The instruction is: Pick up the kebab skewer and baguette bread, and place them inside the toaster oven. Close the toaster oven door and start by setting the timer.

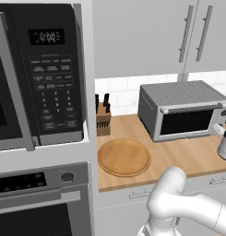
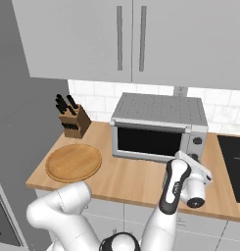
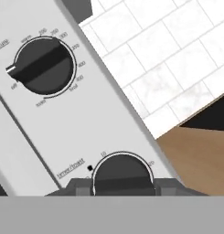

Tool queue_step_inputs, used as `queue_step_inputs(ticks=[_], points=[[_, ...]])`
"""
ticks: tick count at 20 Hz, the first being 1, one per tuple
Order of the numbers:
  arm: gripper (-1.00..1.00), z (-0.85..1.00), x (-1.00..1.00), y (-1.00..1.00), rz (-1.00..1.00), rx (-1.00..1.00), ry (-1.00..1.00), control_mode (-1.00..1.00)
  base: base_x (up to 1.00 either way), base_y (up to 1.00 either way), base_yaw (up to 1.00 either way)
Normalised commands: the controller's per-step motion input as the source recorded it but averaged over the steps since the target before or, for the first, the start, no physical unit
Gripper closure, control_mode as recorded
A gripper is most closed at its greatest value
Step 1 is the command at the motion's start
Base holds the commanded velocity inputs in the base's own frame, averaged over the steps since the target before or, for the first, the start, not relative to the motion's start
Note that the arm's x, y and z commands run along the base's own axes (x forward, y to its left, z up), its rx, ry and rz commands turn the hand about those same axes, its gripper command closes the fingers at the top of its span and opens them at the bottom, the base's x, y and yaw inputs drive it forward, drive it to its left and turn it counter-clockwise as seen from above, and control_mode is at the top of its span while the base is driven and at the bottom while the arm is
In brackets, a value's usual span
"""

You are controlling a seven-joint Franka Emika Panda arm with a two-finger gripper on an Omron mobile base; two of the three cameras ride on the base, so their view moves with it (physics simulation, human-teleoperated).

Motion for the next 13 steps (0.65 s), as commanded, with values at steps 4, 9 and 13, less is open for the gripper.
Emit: queue_step_inputs(ticks=[4,9,13], points=[[1.00,0.00,0.00,0.00,-0.06,0.10,0.00,-1.00,0.00,0.00,0.00],[1.00,0.00,0.00,0.00,-0.06,0.11,0.00,-1.00,0.00,0.00,0.00],[1.00,0.00,0.00,0.00,-0.07,0.11,0.00,-1.00,0.00,0.00,0.00]])
